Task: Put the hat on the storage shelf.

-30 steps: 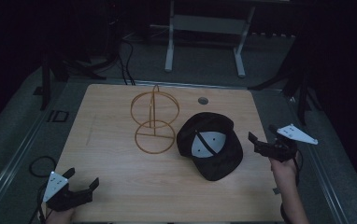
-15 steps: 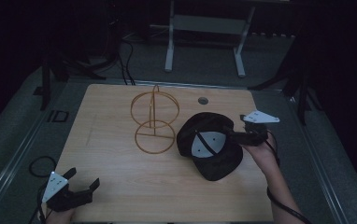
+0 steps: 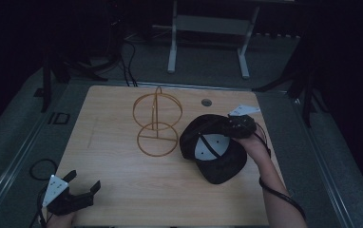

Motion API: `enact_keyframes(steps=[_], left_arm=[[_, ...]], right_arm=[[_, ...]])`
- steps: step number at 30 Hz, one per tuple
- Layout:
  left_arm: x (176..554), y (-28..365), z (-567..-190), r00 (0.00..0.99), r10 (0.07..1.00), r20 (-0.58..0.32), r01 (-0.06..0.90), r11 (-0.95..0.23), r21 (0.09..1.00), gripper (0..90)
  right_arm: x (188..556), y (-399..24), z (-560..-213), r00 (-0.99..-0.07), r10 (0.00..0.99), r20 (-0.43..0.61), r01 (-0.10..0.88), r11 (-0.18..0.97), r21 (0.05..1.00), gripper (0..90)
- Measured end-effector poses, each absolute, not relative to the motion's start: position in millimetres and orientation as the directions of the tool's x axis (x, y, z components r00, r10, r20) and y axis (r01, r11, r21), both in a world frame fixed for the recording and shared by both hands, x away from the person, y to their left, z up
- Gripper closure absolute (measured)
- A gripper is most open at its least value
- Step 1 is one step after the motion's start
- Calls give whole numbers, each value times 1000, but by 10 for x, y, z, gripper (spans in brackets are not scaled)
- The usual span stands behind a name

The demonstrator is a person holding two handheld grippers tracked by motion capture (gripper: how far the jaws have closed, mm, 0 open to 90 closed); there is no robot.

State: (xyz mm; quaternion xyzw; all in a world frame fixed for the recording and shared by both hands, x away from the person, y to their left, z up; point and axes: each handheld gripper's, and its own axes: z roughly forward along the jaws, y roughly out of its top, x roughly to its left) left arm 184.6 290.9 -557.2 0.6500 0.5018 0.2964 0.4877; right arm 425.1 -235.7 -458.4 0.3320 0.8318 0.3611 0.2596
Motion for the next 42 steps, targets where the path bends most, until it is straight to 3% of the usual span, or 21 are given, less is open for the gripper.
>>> enact_keyframes(steps=[2, 3, 5, 7, 9, 32, 42], left_arm=[[1844, 2918, -5571, 314, 943, -107, 363, -15, 932, 14], [1844, 2922, -5572, 313, 944, -106, 365, -16, 931, 14], [1846, 2924, -5577, 316, 942, -109, 369, -16, 929, 14], [1846, 2919, -5577, 317, 942, -107, 369, -18, 929, 14], [1844, 2913, -5574, 314, 944, -100, 363, -22, 932, 14], [1857, 2897, -5583, 326, 938, -117, 374, -14, 928, 14], [1869, 2852, -5582, 337, 934, -116, 372, -18, 928, 14]], right_arm=[[4277, -2322, -4607, -658, 725, -206, 366, 546, 753, 466], [4290, -2307, -4619, -662, 718, -214, 368, 560, 743, 548], [4298, -2298, -4630, -660, 717, -225, 366, 569, 737, 571], [4300, -2297, -4634, -652, 718, -245, 362, 578, 731, 682], [4297, -2318, -4612, -644, 723, -249, 351, 569, 743, 866], [4070, -2324, -4410, -612, 756, -232, 354, 524, 775, 877], [3861, -2432, -4180, -578, 794, -188, 344, 447, 826, 877]])
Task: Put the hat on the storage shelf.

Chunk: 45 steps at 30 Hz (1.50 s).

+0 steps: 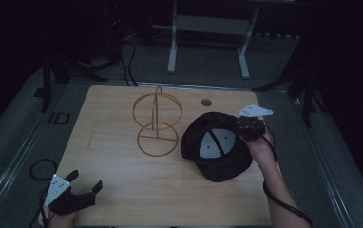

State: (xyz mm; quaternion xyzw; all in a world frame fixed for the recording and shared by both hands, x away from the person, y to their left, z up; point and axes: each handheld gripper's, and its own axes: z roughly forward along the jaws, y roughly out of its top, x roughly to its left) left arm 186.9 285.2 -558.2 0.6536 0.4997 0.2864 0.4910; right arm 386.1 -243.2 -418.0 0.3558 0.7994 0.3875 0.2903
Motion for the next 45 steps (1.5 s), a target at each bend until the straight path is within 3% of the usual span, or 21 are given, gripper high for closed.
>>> enact_keyframes(steps=[13, 21, 36, 45], left_arm=[[1865, 2472, -5425, 456, 881, -126, 353, -49, 934, 14], [1947, 1977, -5283, 575, 804, -153, 339, -63, 939, 14], [2113, 1076, -4919, 716, 675, -176, 322, -95, 942, 14], [2316, 636, -4853, 733, 657, -177, 338, -126, 933, 14]], right_arm=[[3563, -2602, -3873, -538, 827, -163, 295, 366, 883, 877], [3328, -2658, -3756, -505, 858, -96, 274, 265, 925, 877], [3018, -2484, -3754, -495, 858, -140, 218, 278, 936, 877], [2954, -2372, -3701, -524, 842, -127, 198, 265, 944, 877]])
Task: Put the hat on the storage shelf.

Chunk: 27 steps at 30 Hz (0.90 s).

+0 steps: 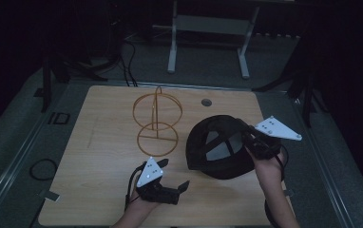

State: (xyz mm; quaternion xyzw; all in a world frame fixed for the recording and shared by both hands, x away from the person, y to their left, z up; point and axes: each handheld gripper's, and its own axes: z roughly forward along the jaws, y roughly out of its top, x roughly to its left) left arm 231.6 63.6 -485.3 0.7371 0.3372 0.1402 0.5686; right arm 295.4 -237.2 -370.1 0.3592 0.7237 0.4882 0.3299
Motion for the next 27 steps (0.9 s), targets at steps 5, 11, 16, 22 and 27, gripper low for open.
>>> enact_keyframes(steps=[5, 11, 16, 22, 27], left_arm=[[2427, 513, -4874, 725, 656, -210, 367, -110, 924, 46], [2508, 470, -4895, 731, 641, -234, 367, -80, 927, 158], [2525, 513, -4846, 718, 658, -226, 347, -57, 936, 315], [2494, 611, -4714, 671, 720, -179, 270, -13, 963, 710], [2533, 651, -4598, 649, 741, -168, 263, -11, 965, 869]], right_arm=[[2879, -2310, -3670, -559, 816, -145, 165, 281, 945, 876], [2792, -2269, -3652, -602, 786, -140, 146, 281, 948, 876], [2710, -2269, -3653, -630, 757, -174, 125, 319, 939, 876], [2639, -2316, -3698, -623, 758, -194, 125, 341, 932, 875], [2560, -2338, -3784, -633, 754, -174, 145, 336, 930, 873]])
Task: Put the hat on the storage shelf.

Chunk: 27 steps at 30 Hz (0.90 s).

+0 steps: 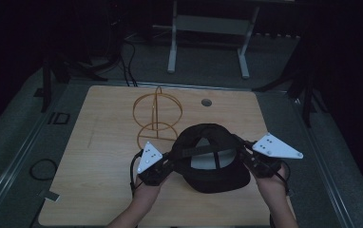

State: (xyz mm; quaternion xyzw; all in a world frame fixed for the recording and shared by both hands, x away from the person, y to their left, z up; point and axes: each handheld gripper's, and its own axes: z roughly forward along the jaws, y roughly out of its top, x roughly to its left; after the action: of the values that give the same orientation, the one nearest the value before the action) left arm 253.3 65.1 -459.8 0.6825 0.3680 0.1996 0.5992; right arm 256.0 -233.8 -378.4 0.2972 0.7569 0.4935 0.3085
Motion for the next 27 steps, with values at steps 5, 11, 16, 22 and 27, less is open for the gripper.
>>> enact_keyframes(steps=[5, 11, 16, 22, 27], left_arm=[[2570, 652, -4529, 664, 730, -162, 262, -23, 965, 877], [2589, 617, -4452, 671, 728, -140, 248, -43, 968, 880], [2611, 584, -4346, 681, 721, -127, 233, -49, 971, 881], [2623, 529, -4253, 694, 710, -120, 213, -43, 976, 882], [2605, 462, -4195, 711, 696, -100, 193, -56, 980, 882]], right_arm=[[2483, -2356, -3876, -633, 759, -151, 165, 323, 932, 873], [2441, -2411, -4041, -649, 755, -93, 217, 301, 928, 859], [2375, -2477, -4096, -660, 749, -63, 237, 286, 929, 773], [2311, -2558, -4132, -687, 726, -21, 254, 267, 930, 621], [2239, -2594, -4176, -724, 690, -4, 257, 275, 926, 492]])
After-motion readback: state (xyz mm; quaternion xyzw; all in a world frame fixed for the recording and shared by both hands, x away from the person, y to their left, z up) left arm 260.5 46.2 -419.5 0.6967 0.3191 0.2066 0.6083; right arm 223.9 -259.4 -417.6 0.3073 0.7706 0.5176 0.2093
